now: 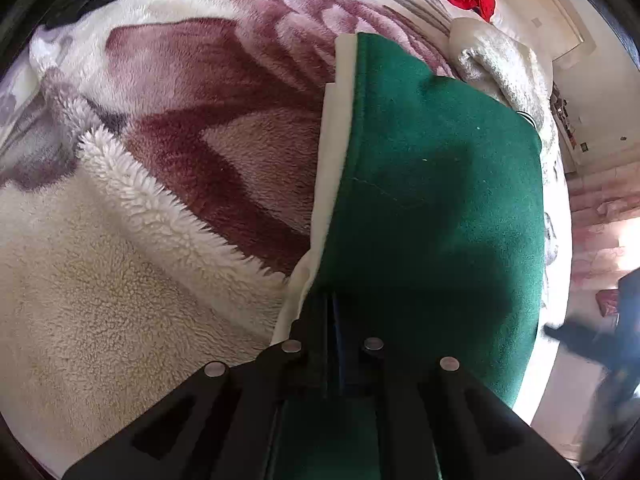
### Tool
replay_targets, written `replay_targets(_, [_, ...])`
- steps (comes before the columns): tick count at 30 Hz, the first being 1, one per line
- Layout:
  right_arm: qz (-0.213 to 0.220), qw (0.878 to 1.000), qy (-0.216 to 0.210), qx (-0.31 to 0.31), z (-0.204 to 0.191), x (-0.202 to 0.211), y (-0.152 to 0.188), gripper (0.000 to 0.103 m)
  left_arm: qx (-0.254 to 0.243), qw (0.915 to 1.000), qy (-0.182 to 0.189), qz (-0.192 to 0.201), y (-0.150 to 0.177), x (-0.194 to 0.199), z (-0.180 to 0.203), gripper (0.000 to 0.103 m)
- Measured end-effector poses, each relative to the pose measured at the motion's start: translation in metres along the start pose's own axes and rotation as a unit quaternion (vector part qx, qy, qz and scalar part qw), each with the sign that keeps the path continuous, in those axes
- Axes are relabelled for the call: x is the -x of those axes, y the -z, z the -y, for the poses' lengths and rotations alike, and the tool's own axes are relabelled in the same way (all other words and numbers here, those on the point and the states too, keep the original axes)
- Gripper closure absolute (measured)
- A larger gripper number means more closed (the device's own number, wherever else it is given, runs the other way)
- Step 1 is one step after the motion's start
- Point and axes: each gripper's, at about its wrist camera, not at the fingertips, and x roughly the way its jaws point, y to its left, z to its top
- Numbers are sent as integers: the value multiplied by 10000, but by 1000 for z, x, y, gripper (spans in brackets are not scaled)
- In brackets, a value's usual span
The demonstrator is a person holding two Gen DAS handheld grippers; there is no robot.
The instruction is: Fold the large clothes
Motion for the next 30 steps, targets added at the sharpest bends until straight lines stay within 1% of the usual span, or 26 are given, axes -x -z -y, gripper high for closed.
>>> replay_targets(1, [-210, 9992, 77, 338, -11, -19, 10, 43, 7, 10000, -14, 8, 1, 0, -3, 98])
replay_targets(2, [-380, 9963, 417, 643, -18, -40, 18, 44, -6, 10000, -5, 0, 2, -2, -5, 98])
replay_targets(3, [-436, 9917, 832, 878, -21, -56, 23, 44, -17, 10000, -19, -14, 2, -3, -5, 98])
replay_targets(4, [-434, 9870, 1133, 1057, -21, -77, 26, 44, 3, 10000, -42, -14, 0, -6, -6, 98])
replay_targets(6, [-433, 9870, 1257, 908, -18, -98, 25, 43, 61, 10000, -6, 9, 1, -5, -8, 98])
replay_targets(8, [-480, 9853, 1415, 827, -27, -90, 22, 43, 111, 9999, 77, 39, 1, 5, -4, 98])
replay_targets(9, [-475, 9857, 1400, 807, -29, -84, 23, 43, 134, 9998, 155, 62, 3, 13, -4, 98])
replay_targets(10, [-442, 9877, 1307, 737, -29, -71, 27, 43, 166, 9993, 332, 80, 7, 26, -3, 98])
replay_targets(12, [-422, 9943, 896, 393, -19, -42, 46, 43, 226, 9966, 771, 170, 19, 51, -3, 98])
replay_targets(14, [-488, 9974, 522, 20, -6, -17, 76, 42, 279, 9937, 1067, 195, 37, 79, -6, 89])
replay_targets(15, [-539, 9978, 344, -187, 2, -4, 97, 40, 292, 9924, 1183, 140, 48, 90, -8, 74])
replay_targets(16, [-600, 9973, 211, -356, 8, 4, 116, 36, 287, 9912, 1285, 105, 63, 104, -12, 56])
replay_targets(18, [-775, 9944, 48, -716, 22, 17, 166, 35, 277, 9905, 1346, 94, 95, 128, -22, 39])
replay_targets(20, [-983, 9898, 48, -1031, 33, 17, 218, 35, 227, 9913, 1295, -40, 126, 141, -29, 39])
replay_targets(23, [-1219, 9821, 187, -1423, 48, 1, 282, 35, 123, 9954, 777, -547, 179, 129, -49, 39])
replay_targets(24, [-1286, 9793, 215, -1547, 52, -7, 304, 35, 143, 9949, 554, -826, 200, 119, -59, 39])
replay_targets(26, [-1411, 9741, 233, -1750, 58, -29, 340, 35, 196, 9917, 429, -1199, 229, 102, -70, 40])
replay_targets(27, [-1478, 9709, 193, -1872, 61, -42, 359, 35, 174, 9901, 378, -1344, 243, 94, -73, 41])
replay_targets(28, [-1534, 9679, 173, -1982, 63, -53, 371, 35, 90, 9884, 258, -1492, 259, 86, -75, 41])
replay_targets(29, [-1593, 9648, 127, -2087, 65, -63, 385, 36, -6, 9886, 164, -1494, 270, 82, -75, 44])
replay_targets(30, [-1611, 9633, 92, -2144, 65, -71, 398, 44, -64, 9899, 227, -1395, 276, 83, -73, 68])
